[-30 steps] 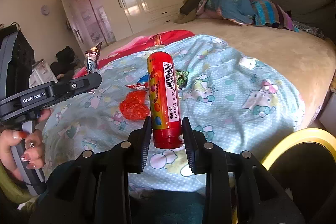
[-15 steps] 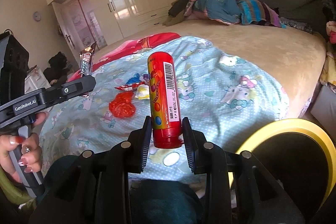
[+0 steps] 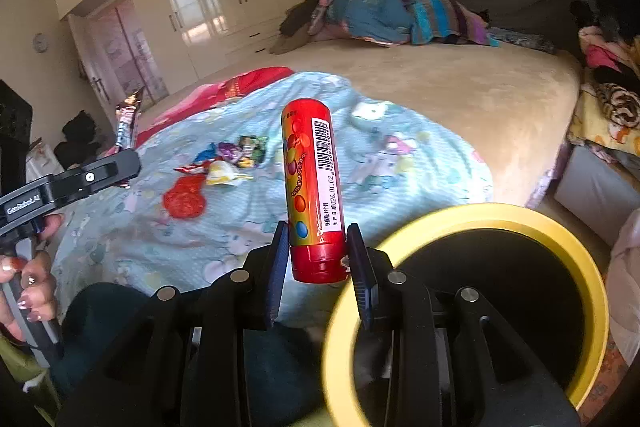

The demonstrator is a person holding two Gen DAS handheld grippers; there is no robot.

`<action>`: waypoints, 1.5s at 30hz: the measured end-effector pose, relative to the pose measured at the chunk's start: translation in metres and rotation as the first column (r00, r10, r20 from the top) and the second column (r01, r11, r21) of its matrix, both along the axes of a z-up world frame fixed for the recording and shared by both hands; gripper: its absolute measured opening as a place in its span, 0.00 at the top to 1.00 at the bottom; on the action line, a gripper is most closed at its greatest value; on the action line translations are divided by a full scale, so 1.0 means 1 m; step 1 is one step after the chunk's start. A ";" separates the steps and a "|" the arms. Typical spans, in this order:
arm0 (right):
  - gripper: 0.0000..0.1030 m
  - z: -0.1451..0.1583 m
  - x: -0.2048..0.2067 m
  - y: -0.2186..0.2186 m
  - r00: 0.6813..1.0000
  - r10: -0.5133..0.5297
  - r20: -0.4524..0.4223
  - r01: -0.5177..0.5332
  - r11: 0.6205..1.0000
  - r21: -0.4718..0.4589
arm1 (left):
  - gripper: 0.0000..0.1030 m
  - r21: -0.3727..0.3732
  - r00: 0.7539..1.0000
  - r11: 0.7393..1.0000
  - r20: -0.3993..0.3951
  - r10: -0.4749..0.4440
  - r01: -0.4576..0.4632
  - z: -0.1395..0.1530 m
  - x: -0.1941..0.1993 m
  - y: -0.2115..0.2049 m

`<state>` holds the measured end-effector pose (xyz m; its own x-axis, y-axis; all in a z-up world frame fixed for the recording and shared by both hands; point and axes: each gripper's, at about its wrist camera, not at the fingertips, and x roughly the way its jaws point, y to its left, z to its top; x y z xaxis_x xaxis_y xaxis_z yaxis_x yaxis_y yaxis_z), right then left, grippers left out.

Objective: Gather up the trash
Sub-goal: 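Carry the chocolate wrapper and red tube with both tools over the yellow-rimmed bin, then open both tools to drop the wrapper and tube into the bin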

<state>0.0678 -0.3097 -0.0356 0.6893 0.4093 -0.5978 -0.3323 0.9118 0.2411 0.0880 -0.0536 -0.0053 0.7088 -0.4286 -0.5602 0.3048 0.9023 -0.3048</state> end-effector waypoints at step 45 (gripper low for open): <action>0.73 -0.040 -0.009 -0.114 0.960 -0.264 -0.098 0.260 0.964 -0.050 | 0.89 0.070 0.930 0.930 -0.101 -0.353 0.360 -0.045 -0.016 -0.135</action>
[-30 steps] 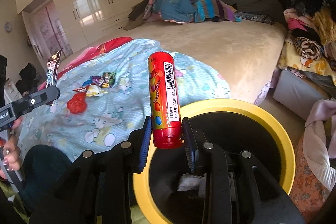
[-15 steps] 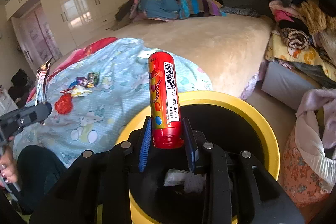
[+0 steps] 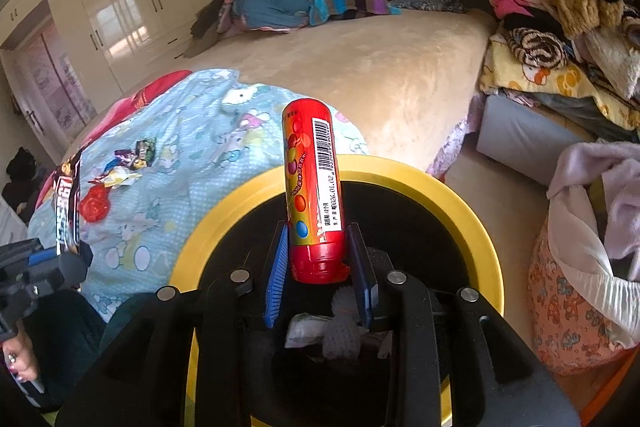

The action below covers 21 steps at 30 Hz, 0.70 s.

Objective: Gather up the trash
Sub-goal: 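Open both tools to drop the wrapper and tube into the bin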

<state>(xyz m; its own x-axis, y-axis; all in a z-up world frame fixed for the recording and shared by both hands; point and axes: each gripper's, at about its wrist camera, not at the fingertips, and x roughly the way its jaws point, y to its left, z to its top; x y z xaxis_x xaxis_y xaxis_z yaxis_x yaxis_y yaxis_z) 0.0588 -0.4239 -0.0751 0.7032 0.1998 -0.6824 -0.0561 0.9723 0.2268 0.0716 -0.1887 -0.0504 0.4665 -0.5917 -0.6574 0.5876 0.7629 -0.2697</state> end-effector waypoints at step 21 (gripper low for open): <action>0.61 -0.028 0.001 -0.033 0.992 -0.084 -0.094 0.093 0.992 0.087 | 0.61 0.082 1.000 0.997 -0.028 0.008 -0.006 -0.032 0.025 -0.043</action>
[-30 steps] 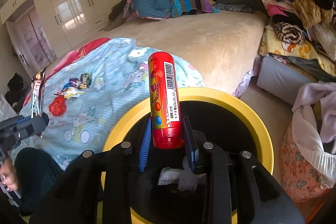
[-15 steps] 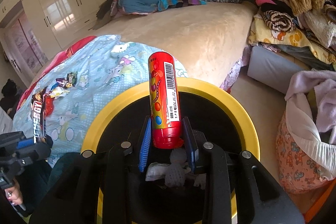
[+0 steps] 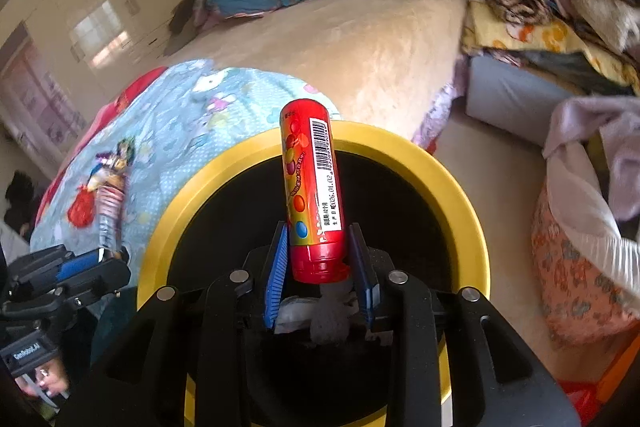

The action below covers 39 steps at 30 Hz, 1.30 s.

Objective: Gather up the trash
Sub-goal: 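Open both tools to drop the wrapper and tube into the bin, then move both open tools back over the remaining trash on the blanket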

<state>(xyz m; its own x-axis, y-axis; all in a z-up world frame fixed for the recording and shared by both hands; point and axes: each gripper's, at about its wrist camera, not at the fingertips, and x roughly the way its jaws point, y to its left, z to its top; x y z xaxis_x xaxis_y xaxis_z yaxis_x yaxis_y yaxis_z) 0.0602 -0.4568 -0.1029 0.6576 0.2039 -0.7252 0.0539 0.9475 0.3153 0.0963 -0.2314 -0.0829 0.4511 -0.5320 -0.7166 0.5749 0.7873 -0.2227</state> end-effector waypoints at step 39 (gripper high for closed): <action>0.13 0.073 -0.021 0.094 0.938 0.151 0.313 -0.084 0.972 -0.218 | 0.10 -0.143 0.914 0.933 0.196 0.354 -0.331 0.058 -0.010 0.116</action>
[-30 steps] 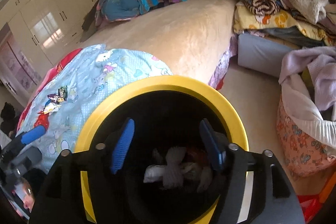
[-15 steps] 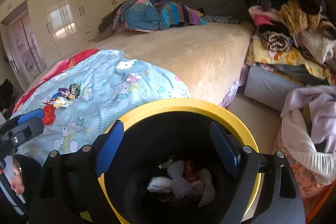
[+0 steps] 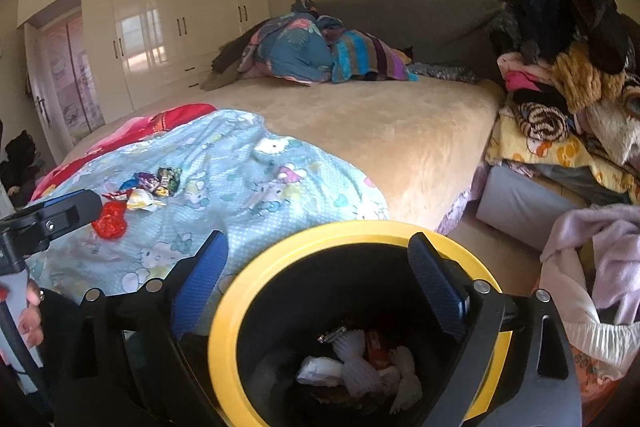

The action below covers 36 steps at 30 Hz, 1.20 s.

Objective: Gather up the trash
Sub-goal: 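Move both open tools back over the remaining trash on the blanket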

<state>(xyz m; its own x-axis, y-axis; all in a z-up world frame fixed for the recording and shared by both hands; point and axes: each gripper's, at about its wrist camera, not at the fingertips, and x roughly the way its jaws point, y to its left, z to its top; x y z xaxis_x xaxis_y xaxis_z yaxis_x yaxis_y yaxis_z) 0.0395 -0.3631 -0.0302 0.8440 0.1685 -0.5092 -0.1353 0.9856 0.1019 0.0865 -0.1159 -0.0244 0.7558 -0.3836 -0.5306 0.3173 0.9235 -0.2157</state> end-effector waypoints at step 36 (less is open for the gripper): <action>0.09 0.026 0.027 0.121 0.964 0.258 0.064 -0.259 0.966 0.006 | 0.10 -0.022 0.955 0.958 0.074 0.287 -0.286 0.024 -0.004 0.108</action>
<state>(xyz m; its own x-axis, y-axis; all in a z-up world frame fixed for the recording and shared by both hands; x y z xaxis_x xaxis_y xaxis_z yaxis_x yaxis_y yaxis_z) 0.0662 -0.2423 -0.0046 0.8009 0.3917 -0.4528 -0.3914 0.9149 0.0990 0.0822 -0.0080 -0.0008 0.8727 -0.1508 -0.4645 0.0558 0.9757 -0.2119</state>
